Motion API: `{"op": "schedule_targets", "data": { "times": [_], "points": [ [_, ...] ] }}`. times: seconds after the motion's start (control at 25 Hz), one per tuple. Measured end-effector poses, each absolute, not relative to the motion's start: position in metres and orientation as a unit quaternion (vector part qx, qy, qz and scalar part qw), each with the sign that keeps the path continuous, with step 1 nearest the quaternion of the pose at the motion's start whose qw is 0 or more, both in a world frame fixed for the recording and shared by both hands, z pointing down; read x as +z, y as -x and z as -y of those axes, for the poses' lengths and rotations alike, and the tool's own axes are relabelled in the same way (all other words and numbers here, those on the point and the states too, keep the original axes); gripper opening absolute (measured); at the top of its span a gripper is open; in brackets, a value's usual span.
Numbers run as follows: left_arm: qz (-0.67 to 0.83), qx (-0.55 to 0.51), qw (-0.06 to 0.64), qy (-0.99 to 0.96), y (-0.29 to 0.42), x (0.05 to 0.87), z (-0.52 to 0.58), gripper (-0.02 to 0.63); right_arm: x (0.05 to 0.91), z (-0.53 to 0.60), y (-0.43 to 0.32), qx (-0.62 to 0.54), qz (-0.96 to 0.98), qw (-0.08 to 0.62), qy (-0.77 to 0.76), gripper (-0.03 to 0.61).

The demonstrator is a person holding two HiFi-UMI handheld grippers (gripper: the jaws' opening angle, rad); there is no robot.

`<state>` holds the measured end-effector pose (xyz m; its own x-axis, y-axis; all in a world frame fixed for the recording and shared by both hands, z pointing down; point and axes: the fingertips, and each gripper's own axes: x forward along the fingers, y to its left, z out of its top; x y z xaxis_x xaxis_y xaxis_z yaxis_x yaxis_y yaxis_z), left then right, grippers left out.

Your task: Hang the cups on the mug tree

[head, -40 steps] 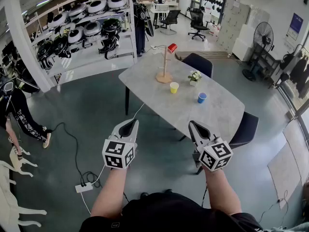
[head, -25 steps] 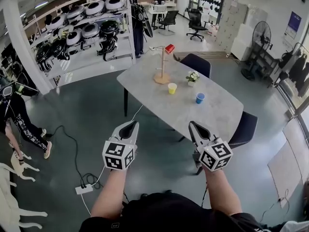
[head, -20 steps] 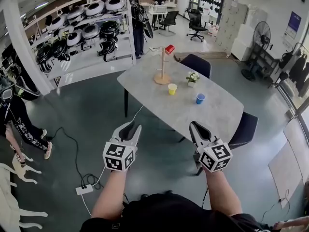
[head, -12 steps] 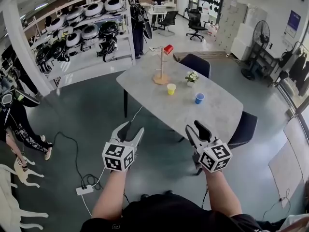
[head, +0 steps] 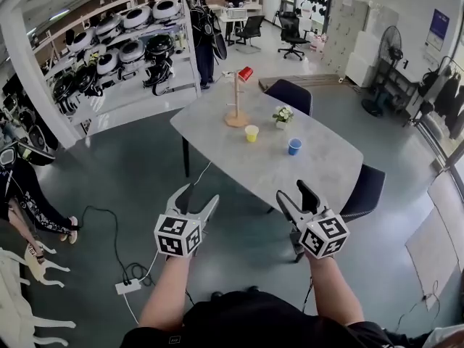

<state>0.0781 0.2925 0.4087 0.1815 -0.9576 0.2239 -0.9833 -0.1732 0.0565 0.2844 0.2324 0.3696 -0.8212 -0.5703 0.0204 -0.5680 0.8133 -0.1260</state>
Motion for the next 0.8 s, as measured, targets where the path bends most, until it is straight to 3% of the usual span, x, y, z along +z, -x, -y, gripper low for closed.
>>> {"op": "schedule_targets", "data": {
  "times": [0.48, 0.8],
  "points": [
    [0.642, 0.075, 0.112, -0.755, -0.126, 0.428, -0.285, 0.296, 0.386, -0.227, -0.323, -0.090, -0.956, 0.007, 0.279, 0.256],
    [0.640, 0.070, 0.112, -0.757, -0.112, 0.437, -0.258, 0.296, 0.402, -0.201, -0.313, -0.096, -0.953, -0.010, 0.287, 0.256]
  ]
}}
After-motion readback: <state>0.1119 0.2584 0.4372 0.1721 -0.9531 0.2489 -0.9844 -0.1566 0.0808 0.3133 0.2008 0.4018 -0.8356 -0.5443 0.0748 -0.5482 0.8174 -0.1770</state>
